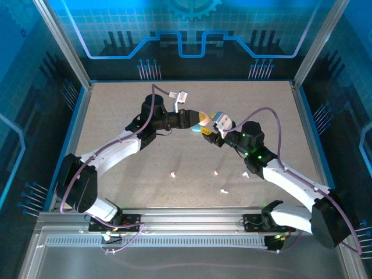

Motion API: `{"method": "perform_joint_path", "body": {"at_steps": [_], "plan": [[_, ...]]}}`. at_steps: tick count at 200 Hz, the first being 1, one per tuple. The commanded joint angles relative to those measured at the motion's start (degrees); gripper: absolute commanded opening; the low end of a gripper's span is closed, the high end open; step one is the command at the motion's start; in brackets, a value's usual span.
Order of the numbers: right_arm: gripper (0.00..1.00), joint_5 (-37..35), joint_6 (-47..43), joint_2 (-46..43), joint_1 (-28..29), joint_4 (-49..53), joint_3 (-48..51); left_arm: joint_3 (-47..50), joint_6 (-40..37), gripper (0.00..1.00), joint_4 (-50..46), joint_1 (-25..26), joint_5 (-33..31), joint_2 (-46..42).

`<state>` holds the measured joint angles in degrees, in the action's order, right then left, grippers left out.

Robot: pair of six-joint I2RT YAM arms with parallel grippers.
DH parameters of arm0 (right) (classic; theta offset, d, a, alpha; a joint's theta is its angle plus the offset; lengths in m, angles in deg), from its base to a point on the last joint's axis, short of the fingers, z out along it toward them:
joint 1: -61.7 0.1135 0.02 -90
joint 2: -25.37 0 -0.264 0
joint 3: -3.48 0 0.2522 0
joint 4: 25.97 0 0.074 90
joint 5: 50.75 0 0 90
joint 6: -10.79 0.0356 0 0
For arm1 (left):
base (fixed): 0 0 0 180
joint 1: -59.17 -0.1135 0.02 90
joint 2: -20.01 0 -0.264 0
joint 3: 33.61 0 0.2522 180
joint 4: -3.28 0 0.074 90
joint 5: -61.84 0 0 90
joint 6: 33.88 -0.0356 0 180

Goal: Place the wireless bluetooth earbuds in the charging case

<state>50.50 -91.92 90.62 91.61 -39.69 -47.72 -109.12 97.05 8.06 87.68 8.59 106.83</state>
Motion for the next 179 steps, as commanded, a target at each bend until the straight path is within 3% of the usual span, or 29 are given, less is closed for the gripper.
{"method": "perform_joint_path", "body": {"at_steps": [1, 48, 98, 141, 179], "plan": [[0.56, 0.91, -0.21, -1.21, -0.82, -5.28, -0.13, -0.03, 1.89, 0.25, 1.87, -0.14, 0.85, -1.65], [0.49, 1.40, -0.32, 0.76, -0.82, -5.31, -2.41, -0.21, 2.15, 0.25, 1.79, -0.12, 1.17, -1.74], [0.52, 1.14, -0.11, 1.26, -0.86, -5.84, -2.82, -0.23, 1.88, 0.25, 1.87, -0.12, 1.75, -1.60], [0.43, 1.07, -0.06, 1.29, -0.83, -5.27, -3.24, -0.45, 1.66, 0.26, 1.90, -0.09, 2.00, -1.39], [0.39, 6.40, 2.08, 0.99, -1.50, 0.72, -5.29, 0.53, -1.91, 0.46, 1.35, -0.05, 0.52, -3.06]]}}
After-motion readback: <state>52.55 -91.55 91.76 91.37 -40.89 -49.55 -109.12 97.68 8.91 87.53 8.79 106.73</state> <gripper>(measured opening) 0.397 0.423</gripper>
